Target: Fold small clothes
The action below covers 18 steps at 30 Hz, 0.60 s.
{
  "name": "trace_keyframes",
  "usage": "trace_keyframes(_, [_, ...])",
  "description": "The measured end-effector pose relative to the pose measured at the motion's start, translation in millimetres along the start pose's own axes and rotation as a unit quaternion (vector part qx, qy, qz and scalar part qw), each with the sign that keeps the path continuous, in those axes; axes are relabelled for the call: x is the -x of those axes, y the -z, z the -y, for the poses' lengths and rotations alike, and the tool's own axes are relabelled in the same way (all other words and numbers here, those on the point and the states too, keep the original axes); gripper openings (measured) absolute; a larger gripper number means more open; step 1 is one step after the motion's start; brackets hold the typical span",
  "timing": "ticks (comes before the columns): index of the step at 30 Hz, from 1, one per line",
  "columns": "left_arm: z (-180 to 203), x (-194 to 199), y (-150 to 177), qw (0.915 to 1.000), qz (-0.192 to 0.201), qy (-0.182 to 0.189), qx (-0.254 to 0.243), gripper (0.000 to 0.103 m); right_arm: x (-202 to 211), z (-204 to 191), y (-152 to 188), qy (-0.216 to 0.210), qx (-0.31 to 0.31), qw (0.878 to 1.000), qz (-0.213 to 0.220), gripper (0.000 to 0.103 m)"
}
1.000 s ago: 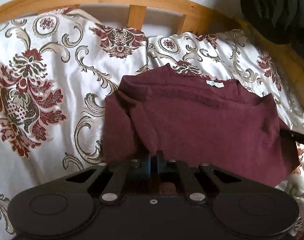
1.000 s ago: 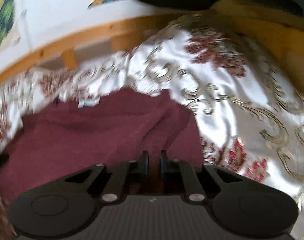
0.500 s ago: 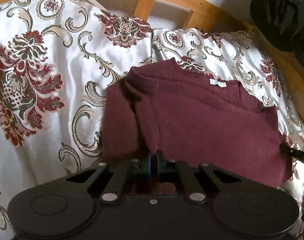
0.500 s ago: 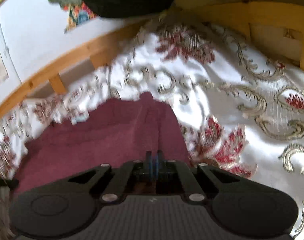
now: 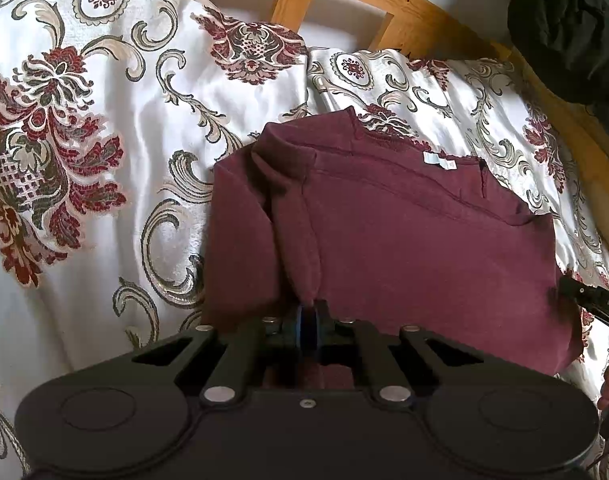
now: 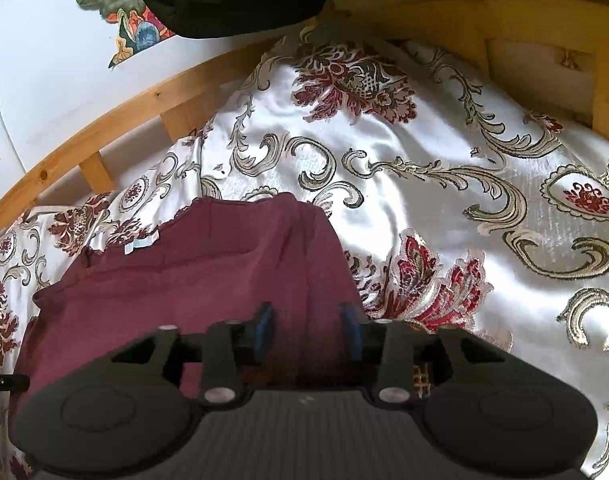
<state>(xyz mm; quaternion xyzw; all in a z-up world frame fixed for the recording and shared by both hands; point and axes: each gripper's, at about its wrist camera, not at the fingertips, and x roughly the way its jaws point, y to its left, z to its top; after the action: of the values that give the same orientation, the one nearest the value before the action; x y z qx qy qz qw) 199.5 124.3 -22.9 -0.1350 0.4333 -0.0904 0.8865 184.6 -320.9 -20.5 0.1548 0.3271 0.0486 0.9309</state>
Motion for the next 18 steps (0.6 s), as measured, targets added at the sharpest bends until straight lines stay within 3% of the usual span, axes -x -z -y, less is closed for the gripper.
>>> trace_keyframes(5, [-0.3, -0.2, -0.4, 1.0000, -0.001, 0.001, 0.001, 0.009, -5.5, -1.4, 12.5, 0.026, 0.015, 0.999, -0.010, 0.054])
trace_keyframes(8, [-0.5, -1.2, -0.2, 1.0000, -0.005, 0.003, 0.001, 0.012, -6.4, 3.8, 17.9, 0.048, -0.001, 0.999, -0.013, 0.081])
trace_keyframes(14, [-1.5, -0.1, -0.8, 1.0000, -0.006, 0.006, 0.003, 0.013, -6.3, 10.9, 23.4, 0.042, -0.009, 0.999, -0.017, 0.091])
trace_keyframes(18, [-1.2, 15.2, 1.6, 0.9999, 0.015, -0.002, -0.006, 0.007, -6.2, 9.2, 23.2, 0.039, -0.007, 0.999, -0.019, 0.099])
